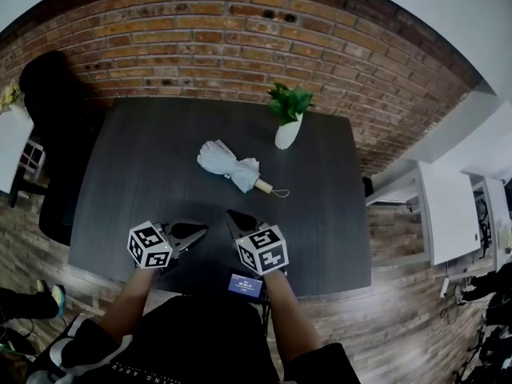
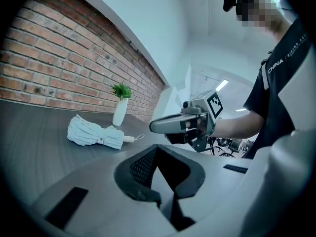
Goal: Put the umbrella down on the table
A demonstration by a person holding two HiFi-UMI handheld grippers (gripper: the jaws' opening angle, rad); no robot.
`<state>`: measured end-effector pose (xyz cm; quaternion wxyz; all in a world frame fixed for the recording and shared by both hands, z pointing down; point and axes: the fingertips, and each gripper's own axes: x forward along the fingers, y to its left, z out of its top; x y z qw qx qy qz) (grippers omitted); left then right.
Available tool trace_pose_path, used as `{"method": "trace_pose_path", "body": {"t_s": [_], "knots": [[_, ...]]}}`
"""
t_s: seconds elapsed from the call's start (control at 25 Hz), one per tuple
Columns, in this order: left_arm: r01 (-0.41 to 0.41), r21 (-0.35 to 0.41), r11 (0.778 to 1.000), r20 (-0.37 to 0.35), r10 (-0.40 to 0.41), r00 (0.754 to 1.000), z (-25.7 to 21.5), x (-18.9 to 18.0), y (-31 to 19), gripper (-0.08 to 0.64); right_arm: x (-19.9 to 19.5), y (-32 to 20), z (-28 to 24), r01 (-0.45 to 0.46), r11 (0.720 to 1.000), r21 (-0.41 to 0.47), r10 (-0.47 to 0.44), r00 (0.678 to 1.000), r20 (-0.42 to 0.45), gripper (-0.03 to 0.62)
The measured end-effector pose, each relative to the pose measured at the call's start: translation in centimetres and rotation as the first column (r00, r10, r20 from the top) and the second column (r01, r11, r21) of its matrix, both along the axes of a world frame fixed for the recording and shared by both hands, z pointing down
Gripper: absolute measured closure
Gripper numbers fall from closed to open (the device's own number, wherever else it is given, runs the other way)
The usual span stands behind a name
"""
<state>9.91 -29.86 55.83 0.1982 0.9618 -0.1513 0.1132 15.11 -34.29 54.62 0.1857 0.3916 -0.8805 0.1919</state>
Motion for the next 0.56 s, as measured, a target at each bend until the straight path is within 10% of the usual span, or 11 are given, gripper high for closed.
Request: {"method": "trace_pose_path", "body": {"t_s": [0.56], "knots": [[-0.051,0.081,0.995,-0.01,0.052,0.999,-0.73,0.69,0.71,0.558,0.25,-0.02,0.4,0.009,1.0,-0.012,-0.009,1.0,0.001,0.584]]}}
